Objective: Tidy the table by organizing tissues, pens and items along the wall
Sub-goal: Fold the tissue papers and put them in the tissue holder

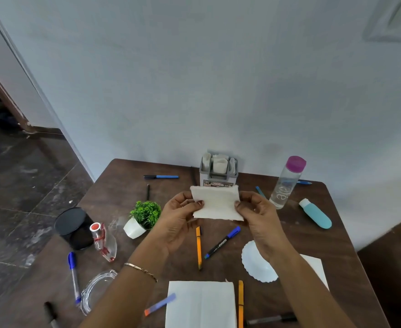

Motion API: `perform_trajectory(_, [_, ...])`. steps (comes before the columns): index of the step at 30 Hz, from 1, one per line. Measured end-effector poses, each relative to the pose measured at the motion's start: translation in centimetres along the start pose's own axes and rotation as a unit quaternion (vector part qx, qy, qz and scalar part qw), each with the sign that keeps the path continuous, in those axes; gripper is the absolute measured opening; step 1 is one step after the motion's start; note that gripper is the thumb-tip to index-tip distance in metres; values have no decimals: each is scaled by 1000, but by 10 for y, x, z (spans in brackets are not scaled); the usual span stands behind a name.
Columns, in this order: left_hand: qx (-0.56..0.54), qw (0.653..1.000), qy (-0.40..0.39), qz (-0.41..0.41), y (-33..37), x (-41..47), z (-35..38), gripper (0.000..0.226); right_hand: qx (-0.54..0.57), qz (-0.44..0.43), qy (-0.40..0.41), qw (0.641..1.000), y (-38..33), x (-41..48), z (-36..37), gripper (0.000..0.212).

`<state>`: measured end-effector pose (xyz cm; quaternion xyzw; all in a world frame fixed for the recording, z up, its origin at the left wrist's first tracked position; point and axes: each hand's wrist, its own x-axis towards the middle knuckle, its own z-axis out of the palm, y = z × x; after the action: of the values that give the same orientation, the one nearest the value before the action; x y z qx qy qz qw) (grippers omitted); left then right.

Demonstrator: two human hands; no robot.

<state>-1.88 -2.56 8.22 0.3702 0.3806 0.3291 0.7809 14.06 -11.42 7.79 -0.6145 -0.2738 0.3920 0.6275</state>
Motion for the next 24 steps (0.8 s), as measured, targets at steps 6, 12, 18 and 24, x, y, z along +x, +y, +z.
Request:
perform_trajectory(6, [8, 1000, -17, 11, 3, 0, 0, 18, 51, 14, -10, 999, -4, 2, 3, 26])
perform_trajectory(12, [63, 997, -7, 34, 3, 7, 2, 16, 31, 52, 15, 998, 5, 14, 5, 20])
perform_trajectory(18, [39, 999, 21, -12, 3, 16, 0, 20, -5, 37, 24, 999, 12, 23, 8, 23])
perform_trajectory(24, [48, 986, -16, -158, 0, 32, -6, 66, -119, -15, 48, 992, 19, 34, 12, 34])
